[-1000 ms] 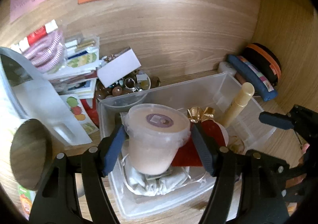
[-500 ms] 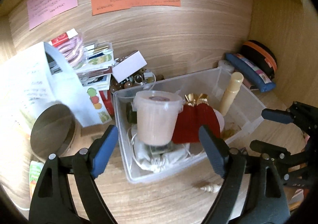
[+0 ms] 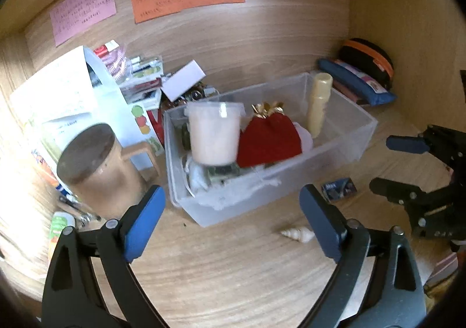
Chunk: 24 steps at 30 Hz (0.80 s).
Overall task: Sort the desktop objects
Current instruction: 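Open both grippers to release the tub and bell into the box, then grasp the white seashell with the left gripper while the right grasps the blue Max box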
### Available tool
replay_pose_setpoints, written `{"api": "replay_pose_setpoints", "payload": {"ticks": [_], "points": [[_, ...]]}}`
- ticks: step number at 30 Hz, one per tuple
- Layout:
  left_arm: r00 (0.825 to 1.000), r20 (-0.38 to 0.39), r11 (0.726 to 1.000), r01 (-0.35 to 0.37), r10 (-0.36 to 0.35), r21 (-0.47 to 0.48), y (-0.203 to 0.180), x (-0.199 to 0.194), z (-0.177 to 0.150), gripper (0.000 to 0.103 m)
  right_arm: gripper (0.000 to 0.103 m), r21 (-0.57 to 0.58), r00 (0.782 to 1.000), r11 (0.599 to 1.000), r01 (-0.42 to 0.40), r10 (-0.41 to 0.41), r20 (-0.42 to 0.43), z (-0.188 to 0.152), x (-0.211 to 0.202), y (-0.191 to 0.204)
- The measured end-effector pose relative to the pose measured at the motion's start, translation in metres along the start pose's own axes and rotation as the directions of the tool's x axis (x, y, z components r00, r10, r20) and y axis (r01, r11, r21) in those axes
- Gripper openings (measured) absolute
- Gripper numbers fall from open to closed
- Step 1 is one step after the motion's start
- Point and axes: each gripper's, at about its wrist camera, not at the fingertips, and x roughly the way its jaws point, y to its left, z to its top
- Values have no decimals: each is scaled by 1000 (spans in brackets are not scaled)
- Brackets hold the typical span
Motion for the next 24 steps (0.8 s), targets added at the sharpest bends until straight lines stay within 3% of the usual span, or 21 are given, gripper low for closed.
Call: {"api": "replay_pose_setpoints", "payload": {"ticks": [5,9,11,17,21,22,24], "points": [[999,-35,999,36,-36,-15,-4,-1,-21,94,62,14,1000,1000,4,-4,-19,-13,-2,-6],[988,-101,993,114,-115,-20,-13,10,-41,95,62,27,999,1000,5,-3,-44,-24,0,-10],[986,-129,994,106,-103,14,-23,18,-48,95,62,36,999,999,-2,4,-52,-29,1,-11],[970,-179,985,169,-162,27,-39,35,-48,95,62,35,997,999,-20,23,-80,-40,7,-6],[970,-173,983,179,-172,27,-43,39,-44,94,62,30,994,999,-35,38,-105,-40,15,-1],[970,-170,983,183,-175,32,-44,40,-43,93,62,35,992,999,-42,45,-114,-40,17,0],[969,-171,981,187,-177,43,-45,42,-43,79,62,40,991,998,-45,49,-124,-39,22,2]]}}
